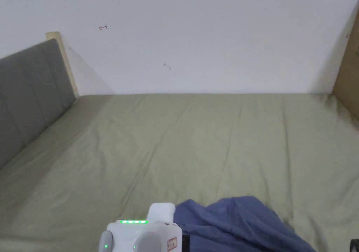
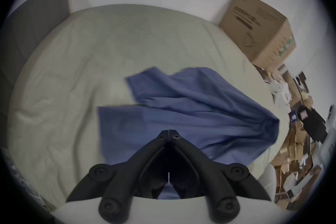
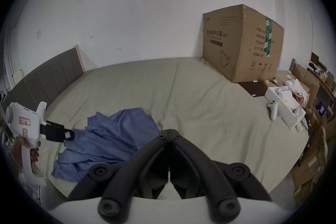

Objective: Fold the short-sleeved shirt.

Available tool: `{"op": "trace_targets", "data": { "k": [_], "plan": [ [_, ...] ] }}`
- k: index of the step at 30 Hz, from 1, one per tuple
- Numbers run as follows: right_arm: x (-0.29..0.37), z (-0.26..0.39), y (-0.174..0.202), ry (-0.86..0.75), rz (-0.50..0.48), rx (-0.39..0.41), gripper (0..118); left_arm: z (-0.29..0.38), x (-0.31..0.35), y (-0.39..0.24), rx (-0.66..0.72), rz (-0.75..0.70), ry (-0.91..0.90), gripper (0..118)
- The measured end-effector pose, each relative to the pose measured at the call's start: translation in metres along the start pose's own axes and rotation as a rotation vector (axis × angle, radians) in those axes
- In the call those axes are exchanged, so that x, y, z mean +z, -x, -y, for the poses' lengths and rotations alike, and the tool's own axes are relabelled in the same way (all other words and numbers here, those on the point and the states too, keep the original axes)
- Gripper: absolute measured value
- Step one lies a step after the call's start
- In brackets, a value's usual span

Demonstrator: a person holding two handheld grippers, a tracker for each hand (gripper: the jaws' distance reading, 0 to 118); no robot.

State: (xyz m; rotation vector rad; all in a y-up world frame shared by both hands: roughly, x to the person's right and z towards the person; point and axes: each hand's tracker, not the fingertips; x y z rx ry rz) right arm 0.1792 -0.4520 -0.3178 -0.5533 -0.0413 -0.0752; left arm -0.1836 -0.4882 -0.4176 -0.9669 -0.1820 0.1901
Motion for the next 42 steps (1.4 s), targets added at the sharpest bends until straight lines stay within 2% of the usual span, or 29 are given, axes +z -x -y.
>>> {"op": "trace_targets", "data": {
  "k": [1,2,3,4,5,7,9,10,12,13,14,15,16,17,18,23,24,25,26,27,29,31,33,35,36,39,40,41,42],
  "plan": [
    [-0.004,0.0,0.002,0.011,-0.003,0.003,0,-0.007,-0.006,0.013,-0.001,-0.028,0.001,2],
    [-0.008,0.001,0.003,0.016,-0.008,0.004,0,-0.014,-0.009,0.023,0.01,-0.057,0.008,21],
    [-0.011,0.001,0.004,0.02,-0.009,0.002,0,-0.02,-0.013,0.031,0.008,-0.076,0.02,55],
    [-0.014,0.001,0.005,0.027,-0.012,-0.002,0,-0.027,-0.019,0.039,0.014,-0.087,0.02,96],
    [-0.017,0.002,0.005,0.035,-0.017,-0.006,0,-0.033,-0.03,0.049,0.029,-0.121,0.014,106],
    [-0.022,0.004,0.006,0.048,-0.017,-0.013,0,-0.041,-0.049,0.062,0.079,-0.152,0.056,97],
    [-0.027,0.005,0.007,0.062,-0.015,-0.007,0,-0.04,-0.07,0.067,0.102,-0.136,0.079,95],
    [-0.029,0.007,0.007,0.07,-0.012,-0.001,0,-0.039,-0.081,0.067,0.108,-0.126,0.124,88],
    [-0.034,0.007,0.007,0.087,-0.011,0.013,0,-0.033,-0.102,0.064,0.096,-0.119,0.193,63],
    [-0.036,0.007,0.007,0.091,-0.008,0.016,0,-0.024,-0.105,0.059,0.026,-0.22,0.176,61],
    [-0.038,0.008,0.006,0.095,-0.006,0.017,0,-0.023,-0.099,0.055,-0.001,-0.184,0.111,54],
    [-0.039,0.007,0.005,0.099,-0.006,0.017,0,-0.025,-0.096,0.052,0.014,-0.197,0.115,36],
    [-0.042,0.005,0.004,0.103,-0.009,0.014,0,-0.026,-0.091,0.054,0.04,-0.23,0.082,0],
    [-0.045,0.003,0.004,0.107,-0.015,0.008,0,-0.025,-0.089,0.058,0.085,-0.254,0.075,0],
    [-0.049,-0.002,0.004,0.115,-0.025,0.005,0,-0.026,-0.091,0.067,0.152,-0.154,0.111,0],
    [-0.079,-0.052,0.024,0.124,-0.183,0.084,1,-0.026,-0.058,0.063,0.11,-0.142,0.047,0],
    [-0.089,-0.064,0.031,0.126,-0.196,0.083,14,-0.025,-0.049,0.06,0.107,-0.127,0.017,0],
    [-0.104,-0.078,0.039,0.146,-0.258,0.082,49,-0.021,-0.036,0.062,0.113,-0.107,-0.011,0],
    [-0.12,-0.09,0.047,0.181,-0.301,0.085,69,-0.021,-0.026,0.061,0.112,-0.079,-0.022,0],
    [-0.137,-0.101,0.06,0.229,-0.33,0.104,79,-0.02,-0.018,0.06,0.107,-0.068,-0.037,0],
    [-0.172,-0.111,0.088,0.296,-0.428,0.166,79,-0.016,-0.005,0.062,0.109,-0.071,-0.046,0],
    [-0.213,-0.115,0.124,0.408,-0.453,0.275,79,-0.013,0.002,0.064,0.116,-0.051,-0.051,0],
    [-0.25,-0.106,0.153,0.483,-0.462,0.342,79,-0.009,0.004,0.067,0.128,-0.041,-0.053,0],
    [-0.291,-0.091,0.183,0.586,-0.431,0.438,79,-0.005,0.002,0.069,0.121,-0.05,-0.049,0],
    [-0.304,-0.083,0.192,0.626,-0.383,0.474,79,-0.005,0.001,0.071,0.113,-0.054,-0.044,0],
    [-0.337,-0.058,0.202,0.7,-0.265,0.658,79,-0.004,-0.005,0.082,0.143,-0.03,-0.029,0],
    [-0.353,-0.049,0.195,0.743,-0.244,0.654,78,-0.005,-0.006,0.084,0.147,-0.03,-0.025,0],
    [-0.351,-0.055,0.187,0.743,-0.319,0.505,78,-0.005,-0.007,0.085,0.14,-0.035,-0.025,0],
    [-0.348,-0.063,0.181,0.757,-0.299,0.464,74,-0.005,-0.007,0.085,0.133,-0.042,-0.025,0]
  ]
}}
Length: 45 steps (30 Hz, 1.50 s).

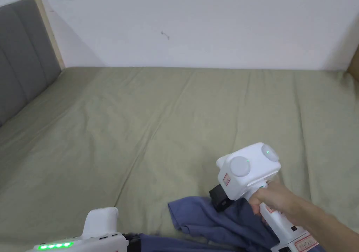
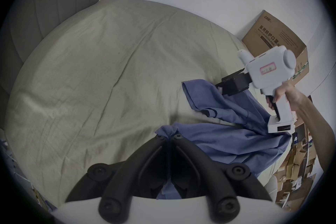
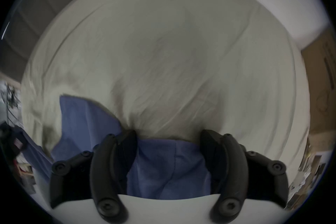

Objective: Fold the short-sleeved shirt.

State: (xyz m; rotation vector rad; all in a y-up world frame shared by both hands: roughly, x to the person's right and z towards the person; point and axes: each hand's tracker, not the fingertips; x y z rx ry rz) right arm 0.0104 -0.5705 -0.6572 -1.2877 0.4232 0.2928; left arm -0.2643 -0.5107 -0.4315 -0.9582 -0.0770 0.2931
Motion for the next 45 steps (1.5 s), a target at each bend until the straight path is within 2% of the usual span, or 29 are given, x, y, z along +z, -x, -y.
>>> {"op": "trace_targets", "data": {
  "k": [1,2,3,4,6,8,10,11,15,18,21,23,27,30,32,34,39,40,43,44,45],
  "plan": [
    [0.008,-0.002,-0.003,0.004,0.018,0.041,52,-0.001,0.0,0.0,-0.002,-0.002,-0.001,0],
    [0.014,-0.002,-0.005,0.0,0.035,0.064,11,-0.001,0.0,0.0,-0.006,0.001,-0.003,0],
    [0.018,-0.002,-0.008,-0.02,0.077,0.087,1,-0.002,0.001,-0.001,-0.006,0.005,-0.004,0],
    [0.011,0.0,-0.008,-0.042,0.144,0.042,1,-0.002,0.001,-0.001,-0.001,0.008,-0.008,0],
    [0.004,0.016,-0.019,-0.015,-0.009,-0.058,1,-0.005,0.004,-0.003,-0.005,0.007,-0.013,0],
    [0.027,0.02,-0.026,-0.06,-0.031,-0.156,1,-0.007,0.009,-0.005,-0.008,0.007,-0.018,0],
    [0.051,0.024,-0.035,-0.123,-0.065,-0.211,1,-0.012,0.018,-0.005,-0.019,0.007,-0.027,0],
    [0.067,0.026,-0.039,-0.158,-0.085,-0.212,1,-0.015,0.024,-0.006,-0.034,0.001,-0.039,0],
    [0.166,0.022,-0.075,-0.346,-0.068,-0.267,1,-0.038,0.058,0.001,-0.008,-0.036,-0.136,0],
    [0.246,0.042,-0.108,-0.484,-0.046,-0.33,1,-0.063,0.094,0.001,-0.047,-0.094,-0.23,0],
    [0.324,0.084,-0.126,-0.618,0.002,-0.402,1,-0.09,0.13,0.0,-0.042,-0.103,-0.294,0],
    [0.367,0.116,-0.14,-0.689,0.006,-0.456,1,-0.106,0.155,-0.01,-0.098,-0.117,-0.347,0],
    [0.43,0.163,-0.167,-0.807,0.005,-0.585,1,-0.131,0.197,-0.026,-0.153,-0.171,-0.447,0],
    [0.457,0.182,-0.173,-0.858,-0.038,-0.67,1,-0.158,0.22,-0.031,-0.152,-0.141,-0.486,0],
    [0.464,0.18,-0.193,-0.881,-0.065,-0.676,1,-0.178,0.232,-0.043,-0.162,-0.121,-0.504,0],
    [0.473,0.174,-0.191,-0.892,-0.026,-0.673,1,-0.192,0.244,-0.058,-0.214,-0.15,-0.551,0],
    [0.492,0.135,-0.212,-0.927,-0.05,-0.713,1,-0.244,0.26,-0.07,-0.225,-0.166,-0.601,0],
    [0.5,0.142,-0.174,-0.941,-0.036,-0.697,1,-0.255,0.262,-0.07,-0.228,-0.168,-0.604,0],
    [0.515,0.11,-0.167,-0.963,-0.055,-0.695,1,-0.291,0.266,-0.072,-0.239,-0.226,-0.636,0],
    [0.52,0.091,-0.186,-0.964,-0.077,-0.702,1,-0.304,0.269,-0.071,-0.222,-0.231,-0.645,0],
    [0.527,0.076,-0.186,-0.969,-0.079,-0.708,1,-0.318,0.272,-0.07,-0.215,-0.227,-0.649,0]
  ]
}}
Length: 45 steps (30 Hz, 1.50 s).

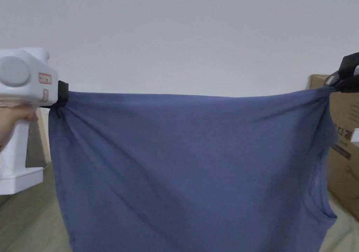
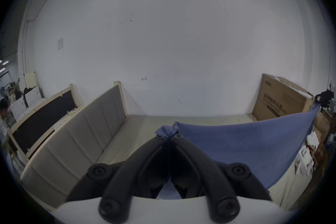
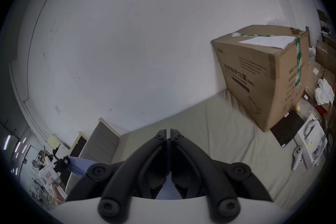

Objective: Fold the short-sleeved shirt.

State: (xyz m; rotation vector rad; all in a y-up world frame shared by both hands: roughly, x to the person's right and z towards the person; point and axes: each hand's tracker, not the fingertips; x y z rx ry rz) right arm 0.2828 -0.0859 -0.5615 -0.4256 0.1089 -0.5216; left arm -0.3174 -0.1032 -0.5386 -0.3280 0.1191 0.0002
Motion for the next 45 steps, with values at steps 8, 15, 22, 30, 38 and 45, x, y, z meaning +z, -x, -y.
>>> {"op": "trace_targets", "data": {
  "k": [8,15,22,30,38,45],
  "plan": [
    [-0.022,-0.072,0.072,-0.107,-0.003,0.035,1,-0.061,-0.038,0.004,-0.031,-0.069,-0.056,0],
    [-0.038,-0.078,0.083,-0.133,0.028,0.069,1,-0.066,-0.072,0.001,-0.017,-0.093,-0.102,0],
    [-0.158,-0.023,0.016,0.031,0.154,0.044,1,0.025,-0.163,-0.019,-0.065,-0.092,0.089,0],
    [-0.319,0.119,-0.084,0.289,0.34,0.056,1,0.205,-0.294,-0.051,-0.16,-0.124,0.374,0],
    [-0.372,0.227,-0.136,0.458,0.419,0.092,1,0.304,-0.337,-0.045,-0.156,-0.113,0.526,0],
    [-0.275,0.231,-0.133,0.422,0.332,0.161,1,0.296,-0.255,-0.014,-0.127,-0.035,0.5,0]
  ]
}}
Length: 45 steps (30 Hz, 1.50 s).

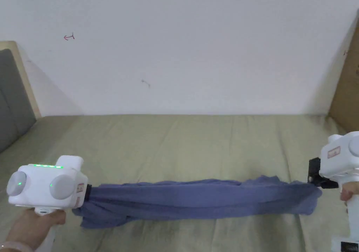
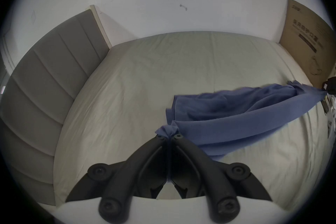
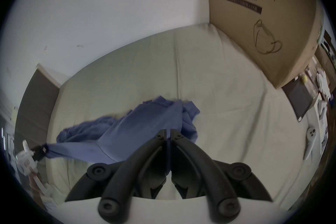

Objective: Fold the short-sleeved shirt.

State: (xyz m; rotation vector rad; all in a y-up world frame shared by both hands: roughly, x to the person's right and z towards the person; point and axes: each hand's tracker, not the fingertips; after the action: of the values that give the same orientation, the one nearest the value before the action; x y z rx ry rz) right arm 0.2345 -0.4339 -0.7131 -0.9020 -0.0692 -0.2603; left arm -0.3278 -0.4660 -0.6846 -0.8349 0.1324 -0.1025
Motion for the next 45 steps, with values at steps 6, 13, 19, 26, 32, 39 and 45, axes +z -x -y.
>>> {"op": "trace_targets", "data": {
  "k": [6,13,19,26,32,39,45],
  "plan": [
    [0.097,0.116,-0.029,-0.017,-0.02,0.054,1,0.094,0.095,0.011,-0.057,0.027,0.013,0],
    [0.165,0.274,-0.07,0.102,-0.01,-0.012,1,0.226,0.17,0.023,-0.06,0.048,0.093,0],
    [0.188,0.358,-0.105,0.164,-0.026,-0.104,1,0.303,0.21,0.031,-0.057,0.05,0.152,0],
    [0.194,0.367,-0.11,0.113,-0.063,-0.11,16,0.334,0.233,0.04,0.027,0.092,0.145,42],
    [0.227,0.354,-0.081,-0.031,-0.093,0.04,93,0.338,0.268,0.042,0.097,0.134,0.08,106],
    [0.26,0.387,-0.048,-0.073,-0.171,0.101,25,0.367,0.296,0.044,0.178,0.148,0.035,0],
    [0.242,0.416,-0.052,0.007,-0.146,0.048,0,0.377,0.282,0.05,0.177,0.131,0.069,2]
  ]
}}
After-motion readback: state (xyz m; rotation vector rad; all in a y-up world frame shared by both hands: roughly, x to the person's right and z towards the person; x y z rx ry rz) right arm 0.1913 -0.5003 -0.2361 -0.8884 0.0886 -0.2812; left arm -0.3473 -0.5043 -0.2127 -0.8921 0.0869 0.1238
